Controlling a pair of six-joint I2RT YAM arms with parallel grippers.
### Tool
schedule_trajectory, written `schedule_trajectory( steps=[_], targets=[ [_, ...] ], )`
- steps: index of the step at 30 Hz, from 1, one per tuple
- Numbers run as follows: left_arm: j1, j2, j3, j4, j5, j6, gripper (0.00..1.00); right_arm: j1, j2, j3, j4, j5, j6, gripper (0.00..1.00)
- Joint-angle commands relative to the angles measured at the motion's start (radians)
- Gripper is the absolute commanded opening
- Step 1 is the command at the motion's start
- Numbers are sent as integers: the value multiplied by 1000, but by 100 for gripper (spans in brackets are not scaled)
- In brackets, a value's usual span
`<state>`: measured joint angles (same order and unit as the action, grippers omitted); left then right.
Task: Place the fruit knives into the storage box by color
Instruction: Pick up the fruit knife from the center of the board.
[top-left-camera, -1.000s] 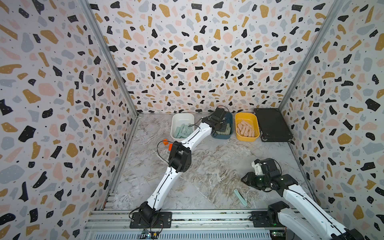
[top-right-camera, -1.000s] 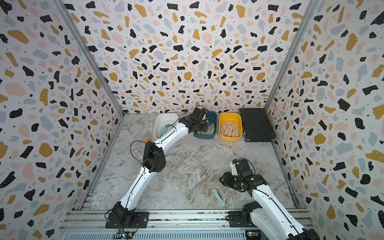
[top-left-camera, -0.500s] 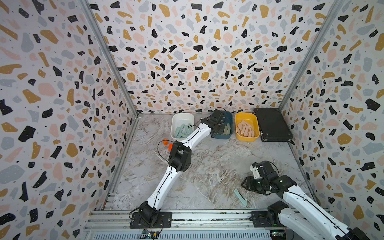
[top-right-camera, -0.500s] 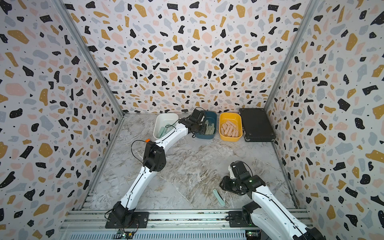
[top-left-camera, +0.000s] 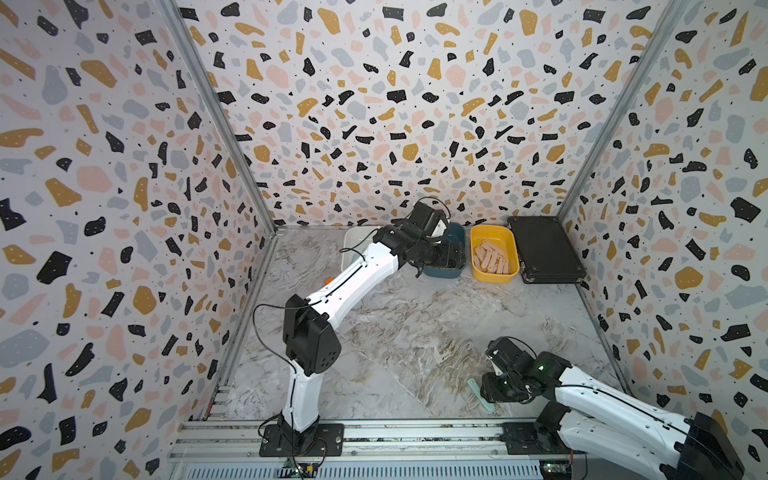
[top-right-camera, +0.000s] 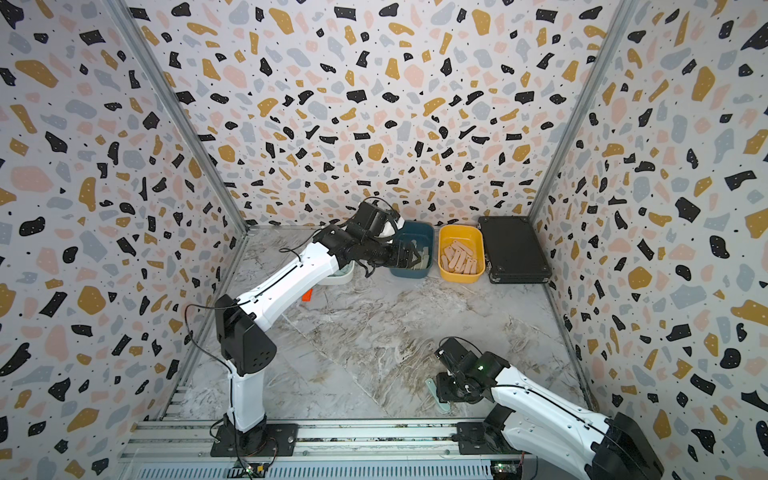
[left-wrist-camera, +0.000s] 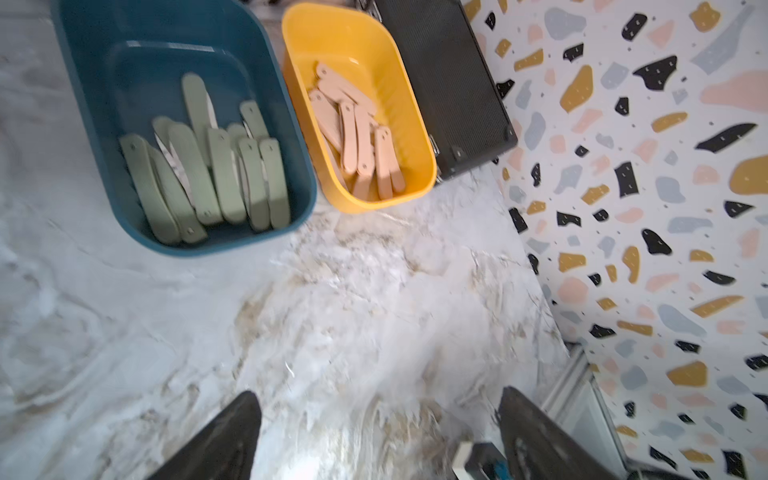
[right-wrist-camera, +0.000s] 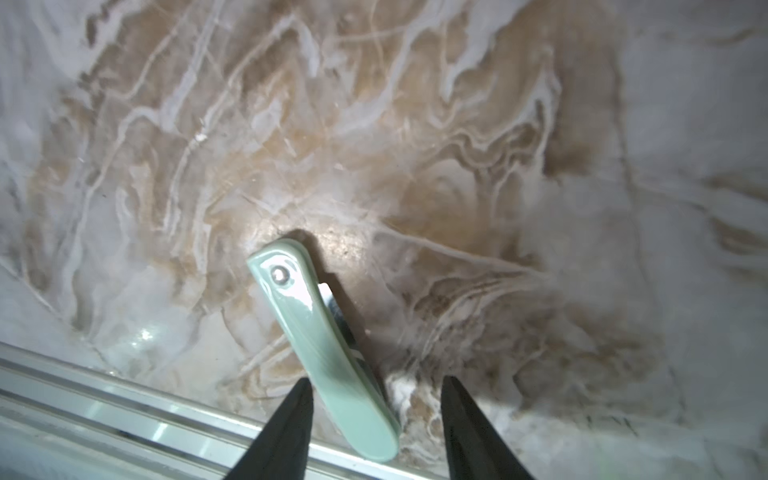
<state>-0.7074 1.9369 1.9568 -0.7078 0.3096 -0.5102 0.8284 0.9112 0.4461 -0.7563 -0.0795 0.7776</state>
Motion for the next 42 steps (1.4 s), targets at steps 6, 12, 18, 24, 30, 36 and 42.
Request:
schedule_trajectory(
  steps=[6,12,18,24,30,36,42],
  targets=[
    [7,-117,-275,102,116,-57,93,194,174,60,-16,176,97,53],
    [7,-169,-377,125,128,-70,93,281,313,93,5,239,116,40],
    [17,-203,-436,142,146,-89,94,290,248,98,17,266,130,23],
    [47,-204,-591,315,359,-173,91,231,207,155,170,242,6,13],
    [47,-209,-691,468,541,-246,86,150,170,144,406,128,-142,11],
    [45,-210,-770,452,530,-216,79,106,155,155,463,59,-180,11],
    [6,-174,-804,513,562,-230,68,91,155,180,484,32,-186,11]
  ],
)
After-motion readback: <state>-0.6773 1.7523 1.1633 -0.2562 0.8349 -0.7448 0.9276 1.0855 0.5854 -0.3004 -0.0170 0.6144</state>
